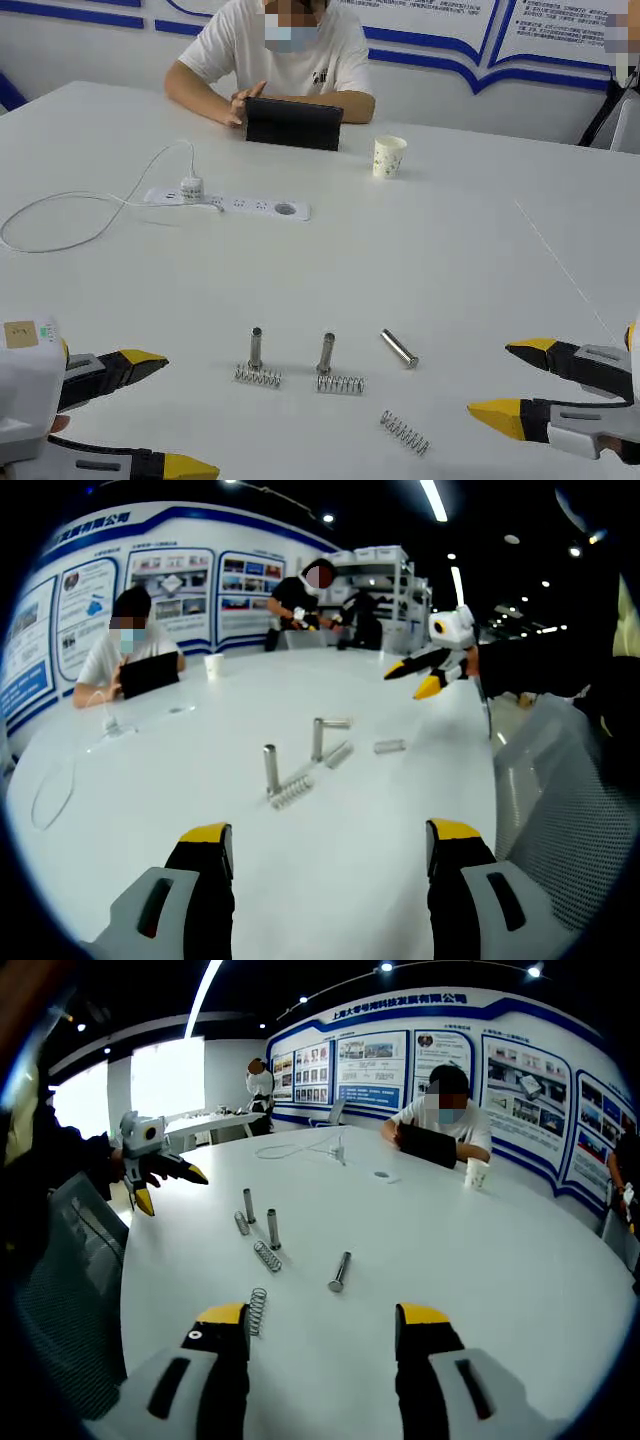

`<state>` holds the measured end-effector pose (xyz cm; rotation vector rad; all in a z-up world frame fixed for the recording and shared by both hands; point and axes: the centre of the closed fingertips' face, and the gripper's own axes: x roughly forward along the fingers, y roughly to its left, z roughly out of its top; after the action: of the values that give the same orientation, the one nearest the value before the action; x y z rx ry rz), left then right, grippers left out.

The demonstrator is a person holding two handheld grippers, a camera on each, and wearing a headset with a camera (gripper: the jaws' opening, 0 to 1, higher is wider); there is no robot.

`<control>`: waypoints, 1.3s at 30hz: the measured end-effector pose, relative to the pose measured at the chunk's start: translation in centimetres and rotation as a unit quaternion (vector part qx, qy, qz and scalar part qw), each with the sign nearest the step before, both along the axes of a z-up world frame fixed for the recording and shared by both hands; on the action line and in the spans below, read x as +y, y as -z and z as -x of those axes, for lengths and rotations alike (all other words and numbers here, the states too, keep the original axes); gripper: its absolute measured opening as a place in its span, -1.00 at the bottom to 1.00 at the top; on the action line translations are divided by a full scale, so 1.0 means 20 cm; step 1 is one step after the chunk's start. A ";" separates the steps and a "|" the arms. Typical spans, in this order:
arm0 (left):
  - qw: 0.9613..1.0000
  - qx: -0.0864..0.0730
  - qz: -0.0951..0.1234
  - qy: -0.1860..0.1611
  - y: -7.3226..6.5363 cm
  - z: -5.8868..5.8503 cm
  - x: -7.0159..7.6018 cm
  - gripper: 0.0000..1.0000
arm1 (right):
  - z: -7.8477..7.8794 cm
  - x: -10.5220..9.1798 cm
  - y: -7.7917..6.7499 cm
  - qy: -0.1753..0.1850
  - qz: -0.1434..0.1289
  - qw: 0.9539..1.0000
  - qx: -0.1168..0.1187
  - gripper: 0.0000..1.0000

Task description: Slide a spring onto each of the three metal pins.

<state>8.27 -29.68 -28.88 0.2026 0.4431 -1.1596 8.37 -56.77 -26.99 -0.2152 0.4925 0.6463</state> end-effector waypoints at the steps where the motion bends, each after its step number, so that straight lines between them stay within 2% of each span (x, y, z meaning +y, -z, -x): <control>1: 1.000 0.000 0.000 0.000 0.00 0.00 0.00 0.61 | -0.01 0.00 0.00 0.000 0.002 1.000 0.000 0.19; 11: 1.000 0.001 0.000 -0.003 0.00 0.00 0.01 0.61 | -0.12 0.03 -0.01 0.000 0.011 1.000 0.009 0.11; 18: 1.000 0.003 -0.002 -0.004 0.01 0.00 0.02 0.60 | -0.19 0.08 0.01 0.002 0.016 1.000 0.023 0.06; 28: 1.000 0.002 -0.002 -0.007 0.00 0.00 0.03 0.59 | -0.32 0.13 0.04 0.005 0.022 0.999 0.039 -0.03; 35: 1.000 0.003 -0.001 -0.010 0.00 0.01 0.03 0.57 | -0.37 0.16 0.07 0.008 0.032 0.998 0.053 -0.12; 39: 1.000 0.004 -0.001 -0.011 0.00 0.01 0.03 0.57 | -0.41 0.17 0.11 0.012 0.043 0.997 0.065 -0.16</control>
<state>8.10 -29.07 -28.95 0.1942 0.4525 -1.1395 16.56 -53.34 -29.19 -0.2495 0.6482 0.6187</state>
